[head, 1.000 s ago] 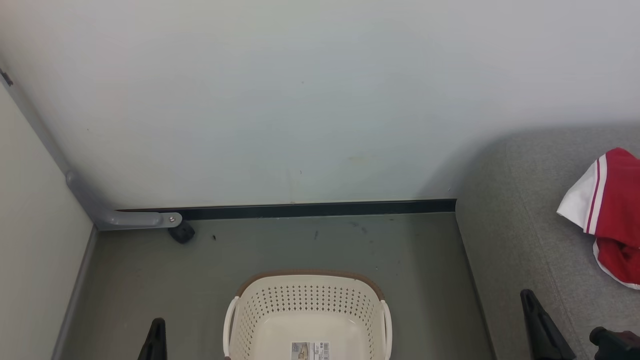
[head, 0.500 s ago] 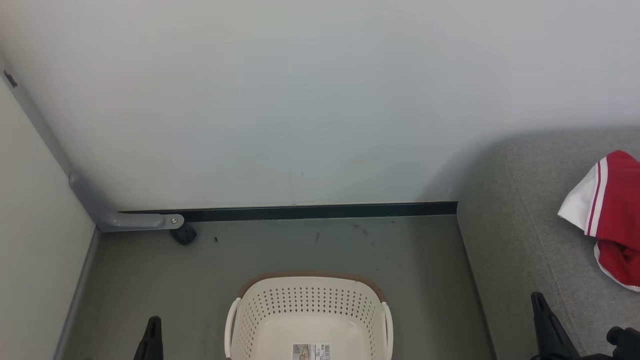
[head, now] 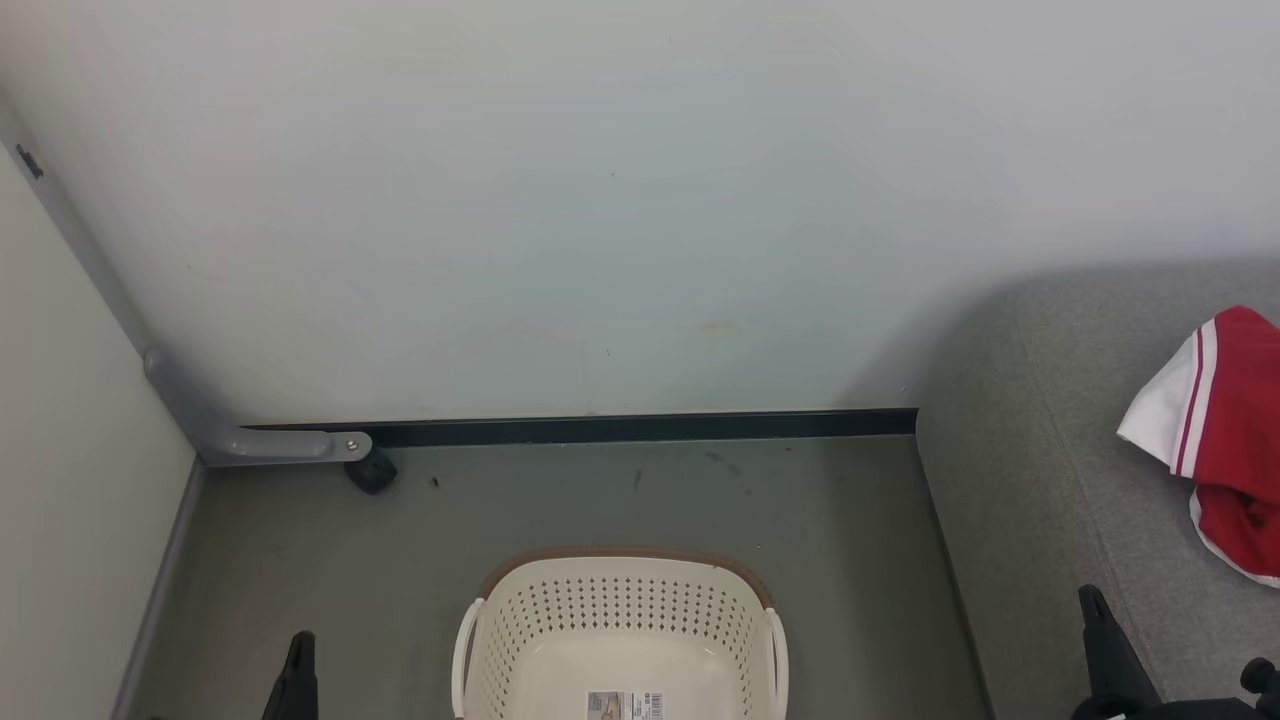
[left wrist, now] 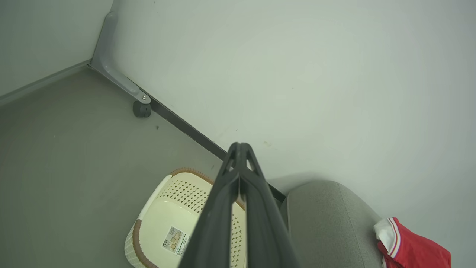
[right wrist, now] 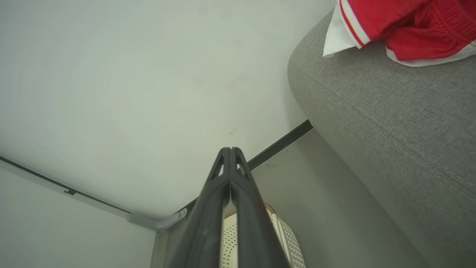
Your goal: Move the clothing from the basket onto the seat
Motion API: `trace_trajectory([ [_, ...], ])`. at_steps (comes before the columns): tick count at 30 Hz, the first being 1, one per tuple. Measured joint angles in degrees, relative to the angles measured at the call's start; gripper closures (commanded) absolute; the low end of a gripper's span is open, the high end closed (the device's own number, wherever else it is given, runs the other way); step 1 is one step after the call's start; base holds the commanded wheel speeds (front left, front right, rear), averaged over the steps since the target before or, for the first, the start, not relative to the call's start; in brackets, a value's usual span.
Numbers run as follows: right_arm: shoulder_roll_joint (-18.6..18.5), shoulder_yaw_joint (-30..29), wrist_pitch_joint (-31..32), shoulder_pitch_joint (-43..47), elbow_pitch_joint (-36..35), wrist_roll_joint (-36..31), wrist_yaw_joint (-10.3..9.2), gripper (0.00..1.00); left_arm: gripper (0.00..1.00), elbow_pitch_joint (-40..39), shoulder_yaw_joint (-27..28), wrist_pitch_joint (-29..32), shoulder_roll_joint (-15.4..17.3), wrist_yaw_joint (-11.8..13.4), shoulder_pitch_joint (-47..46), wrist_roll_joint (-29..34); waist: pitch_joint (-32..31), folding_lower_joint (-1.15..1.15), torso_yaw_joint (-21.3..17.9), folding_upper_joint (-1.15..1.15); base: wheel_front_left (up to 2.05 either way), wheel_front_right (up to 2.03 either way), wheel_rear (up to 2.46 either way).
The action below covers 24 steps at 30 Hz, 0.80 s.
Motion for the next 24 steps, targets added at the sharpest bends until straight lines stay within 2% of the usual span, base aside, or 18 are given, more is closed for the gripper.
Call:
trace_trajectory([
  [24, 3.8, -6.4, 4.9, -2.3, 3.4, 17.1, 2.94, 1.00, 1.00, 4.3, 4.2, 5.0, -2.3, -3.5, -2.9, -15.6, -0.6, 0.00, 0.4, 0.00, 0.00, 0.00, 0.00],
])
